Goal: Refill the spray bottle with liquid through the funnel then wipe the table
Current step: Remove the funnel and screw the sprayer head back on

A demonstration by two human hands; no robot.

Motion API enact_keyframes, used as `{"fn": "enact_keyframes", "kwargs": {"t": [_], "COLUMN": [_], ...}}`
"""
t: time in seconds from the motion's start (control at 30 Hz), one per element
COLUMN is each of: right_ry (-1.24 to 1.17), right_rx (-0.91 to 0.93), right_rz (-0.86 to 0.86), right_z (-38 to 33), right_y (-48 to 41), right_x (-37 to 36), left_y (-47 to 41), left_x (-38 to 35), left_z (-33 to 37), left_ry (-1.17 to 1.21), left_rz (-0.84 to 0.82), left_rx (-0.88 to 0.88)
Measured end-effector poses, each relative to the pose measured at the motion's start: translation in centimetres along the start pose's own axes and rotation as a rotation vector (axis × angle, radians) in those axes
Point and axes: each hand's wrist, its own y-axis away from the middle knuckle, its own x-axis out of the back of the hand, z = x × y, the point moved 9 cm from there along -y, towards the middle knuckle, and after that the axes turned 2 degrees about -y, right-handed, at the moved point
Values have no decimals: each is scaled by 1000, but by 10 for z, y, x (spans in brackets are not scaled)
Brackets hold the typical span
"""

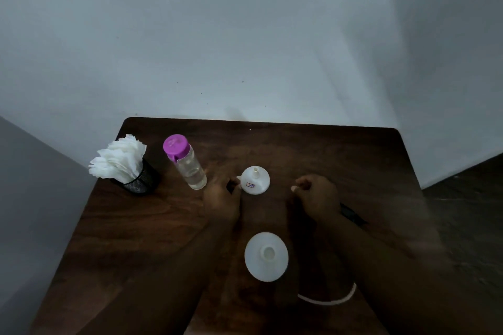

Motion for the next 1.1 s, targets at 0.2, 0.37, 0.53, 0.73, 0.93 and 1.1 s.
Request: {"fn": "enact_keyframes", "kwargs": {"t": [0.2,0.37,0.53,0.73,0.93,1.1], "right_ry": [282,263,288,166,-208,-414], "right_rx": [55,6,13,-98,-215,-217], "right_rz": [-58,-186,-85,-56,-141,-137], "right_z": [74,141,115,122,136,117], "right_y": [-2,-22,15,36,47,69], "right_x": [39,13,37,53,67,90], "left_y": [39,70,89,118,196,258], "left_x": [17,24,32,57,69,28], "left_z": [19,27,29,41,59,87], "left_ry": [-59,-94,-102,-50,33,-196], "left_rz": [-41,-29,-5,123,136,-93], "left_rx": [-55,-125,-144,-167,-297,-784]}}
